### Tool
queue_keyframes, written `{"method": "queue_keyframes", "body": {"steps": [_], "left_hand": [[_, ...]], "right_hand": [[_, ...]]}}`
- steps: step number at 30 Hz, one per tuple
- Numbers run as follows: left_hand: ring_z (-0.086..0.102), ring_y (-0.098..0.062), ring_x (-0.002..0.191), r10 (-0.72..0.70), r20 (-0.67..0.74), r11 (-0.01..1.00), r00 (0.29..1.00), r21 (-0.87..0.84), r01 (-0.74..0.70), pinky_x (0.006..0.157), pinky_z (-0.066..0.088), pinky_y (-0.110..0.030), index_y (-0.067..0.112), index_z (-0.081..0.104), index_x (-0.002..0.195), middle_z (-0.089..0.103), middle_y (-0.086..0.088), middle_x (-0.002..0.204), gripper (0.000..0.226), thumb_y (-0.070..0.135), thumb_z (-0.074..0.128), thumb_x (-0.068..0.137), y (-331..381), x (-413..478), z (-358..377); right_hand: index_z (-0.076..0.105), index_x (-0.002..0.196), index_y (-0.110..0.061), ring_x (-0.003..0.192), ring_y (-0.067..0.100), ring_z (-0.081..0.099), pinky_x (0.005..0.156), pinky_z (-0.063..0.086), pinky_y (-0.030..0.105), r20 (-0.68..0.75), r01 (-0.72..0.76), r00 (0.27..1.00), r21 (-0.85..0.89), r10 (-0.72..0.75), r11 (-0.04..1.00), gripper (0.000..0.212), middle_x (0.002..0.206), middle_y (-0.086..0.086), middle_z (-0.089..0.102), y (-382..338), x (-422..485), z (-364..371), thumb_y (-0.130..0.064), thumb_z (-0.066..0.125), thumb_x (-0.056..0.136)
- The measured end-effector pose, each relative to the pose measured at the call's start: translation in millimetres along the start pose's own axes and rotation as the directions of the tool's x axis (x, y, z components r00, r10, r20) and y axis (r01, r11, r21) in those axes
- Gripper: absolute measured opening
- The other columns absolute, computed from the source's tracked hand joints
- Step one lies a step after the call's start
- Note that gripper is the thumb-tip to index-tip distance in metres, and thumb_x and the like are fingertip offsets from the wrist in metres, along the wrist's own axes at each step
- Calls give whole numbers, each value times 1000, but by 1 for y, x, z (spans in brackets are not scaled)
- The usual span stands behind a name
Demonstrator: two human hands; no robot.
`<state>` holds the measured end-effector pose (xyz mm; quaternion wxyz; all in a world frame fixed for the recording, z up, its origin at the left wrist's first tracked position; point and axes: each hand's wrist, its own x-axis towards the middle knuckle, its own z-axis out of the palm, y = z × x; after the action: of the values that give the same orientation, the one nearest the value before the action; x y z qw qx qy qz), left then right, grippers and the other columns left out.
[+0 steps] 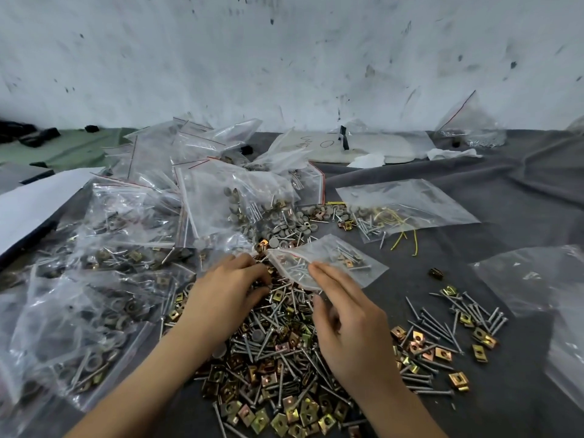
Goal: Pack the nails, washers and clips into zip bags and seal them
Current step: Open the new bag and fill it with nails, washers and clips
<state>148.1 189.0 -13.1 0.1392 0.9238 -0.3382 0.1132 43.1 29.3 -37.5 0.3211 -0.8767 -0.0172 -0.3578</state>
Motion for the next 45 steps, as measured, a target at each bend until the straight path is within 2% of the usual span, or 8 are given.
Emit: {"method": "queue_keyframes", "body": {"steps": [7,11,18,21,25,35,40,45], "left_hand": [[53,1,69,-22,-324,946,946,-312,-85,60,49,-27,23,71,91,56,13,84,9,23,72,82,27,-1,-7],[59,-6,77,2,-260,944,966,-318,-88,67,52,-35,23,73,106,59,11,87,24,27,72,82,38,1,-4],[55,3,73,-140,-316,950,938,-309,37,69,45,-13,28,61,96,57,19,85,16,21,67,83,14,-12,-9],[56,-3,89,-87,-109,979,990,-194,65,89,49,-38,27,64,113,58,16,96,29,26,67,84,7,-18,-6],[51,-12,109,-74,63,994,995,-78,78,97,39,-39,35,58,124,57,16,112,35,29,61,90,10,-21,-3],[58,-13,91,-86,-19,986,996,-142,82,88,46,-35,27,62,109,50,12,95,29,8,63,87,18,-17,-5],[62,1,78,-155,-293,889,943,-458,4,70,46,-6,24,60,88,57,15,90,24,8,74,79,43,-1,-11],[62,-3,78,-118,-309,860,944,-508,-58,70,48,-13,17,56,81,54,12,88,23,13,78,76,58,6,-8]], "right_hand": [[62,125,-11,87,0,63,72,54,20,-9,-9,1000,14,10,1000,38,128,-3,60,0,1,0,-14,54,88],[63,123,-9,98,3,60,74,56,24,-28,4,1000,2,-4,1000,38,127,-1,61,-1,1,-1,-12,55,87],[64,123,-9,75,3,66,68,55,19,-7,-7,1000,-3,7,1000,37,126,-2,61,-2,3,-3,-12,55,87],[64,122,-8,73,3,64,67,53,17,-2,0,1000,2,0,1000,37,125,-1,62,-2,2,-2,-11,55,87],[62,124,-10,72,2,63,66,52,17,1,-11,1000,11,11,1000,37,127,-3,61,-1,2,-1,-13,53,88],[62,125,-10,69,-7,52,65,51,18,5,-13,1000,22,13,1000,37,127,-4,60,0,0,-1,-13,52,89],[62,124,-9,95,4,61,76,55,24,-27,2,1000,13,-2,1000,38,127,-3,60,0,1,0,-12,52,88],[62,125,-10,109,4,55,81,53,24,-39,-2,999,17,2,1000,38,128,-3,60,-1,1,-2,-13,53,88]]}}
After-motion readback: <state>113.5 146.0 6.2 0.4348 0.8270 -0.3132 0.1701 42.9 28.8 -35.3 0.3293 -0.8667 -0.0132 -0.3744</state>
